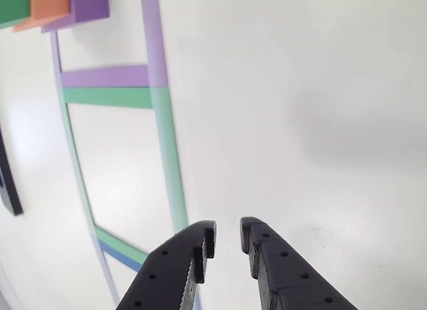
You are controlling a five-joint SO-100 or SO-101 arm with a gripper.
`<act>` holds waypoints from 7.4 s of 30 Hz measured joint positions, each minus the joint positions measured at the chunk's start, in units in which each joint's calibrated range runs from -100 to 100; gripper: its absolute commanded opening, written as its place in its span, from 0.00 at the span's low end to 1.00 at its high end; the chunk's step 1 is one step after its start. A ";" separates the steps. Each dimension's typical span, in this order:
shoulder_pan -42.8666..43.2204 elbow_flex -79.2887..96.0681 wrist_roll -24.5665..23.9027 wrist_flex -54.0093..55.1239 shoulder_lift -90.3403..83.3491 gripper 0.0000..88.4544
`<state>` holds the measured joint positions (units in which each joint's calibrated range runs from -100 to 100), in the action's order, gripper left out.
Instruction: Tower of hanoi
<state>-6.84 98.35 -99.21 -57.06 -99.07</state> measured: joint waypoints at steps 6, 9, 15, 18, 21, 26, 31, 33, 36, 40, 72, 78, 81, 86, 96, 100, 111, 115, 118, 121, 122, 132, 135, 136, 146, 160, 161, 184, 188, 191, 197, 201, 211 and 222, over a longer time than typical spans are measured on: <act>0.00 0.00 0.00 0.00 0.00 0.00; 0.00 0.00 0.00 0.00 0.00 0.00; 0.00 0.00 0.00 0.00 0.00 0.00; 0.00 0.00 0.00 0.00 0.00 0.00; 0.00 0.00 0.00 0.00 0.00 0.00; 0.00 0.00 0.00 0.00 0.00 0.00; 0.00 0.00 0.00 0.00 0.00 0.00; 0.00 0.00 0.00 0.00 0.00 0.00; 0.00 0.00 0.00 0.00 0.00 0.00; 0.00 0.00 0.00 0.00 0.00 0.00; 0.33 -27.85 30.74 -1.77 20.43 0.00; -2.13 -51.96 54.19 -7.70 36.05 0.00; -2.70 -63.62 74.09 -11.96 42.04 0.00; -3.93 -78.15 116.45 -16.13 47.19 0.00; -6.79 -98.00 153.10 -26.89 52.85 0.00; -9.09 -98.26 163.55 -27.37 52.85 0.00; -15.06 -87.12 197.64 -25.76 47.62 0.10; -17.27 -78.76 198.62 -20.39 44.83 0.17; -18.75 -70.93 198.62 -14.45 42.72 0.21; -19.65 -62.92 198.62 -7.70 40.78 0.24; -19.81 -60.49 198.62 -5.70 40.27 0.24; -20.38 -38.90 198.82 19.90 38.50 0.25; -20.96 -33.59 198.62 29.78 39.85 0.26; -21.04 -32.38 198.62 32.83 40.61 0.26; -21.86 -24.72 198.62 56.02 51.58 0.31; -20.88 -21.24 198.62 78.89 67.03 0.31; -20.63 -21.24 198.62 79.86 68.05 0.31; -17.68 -26.28 199.21 89.49 82.48 0.30; -17.68 -27.85 199.21 90.45 84.76 0.30; -17.93 -28.72 199.21 90.85 86.28 0.29; -17.93 -30.11 199.21 92.70 89.07 0.29; -17.93 -31.24 199.21 93.82 91.18 0.29; -17.93 -31.85 199.21 96.15 94.30 0.28; -17.11 -32.46 199.21 97.51 95.82 0.27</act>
<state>-23.95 65.88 100.00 40.45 -3.25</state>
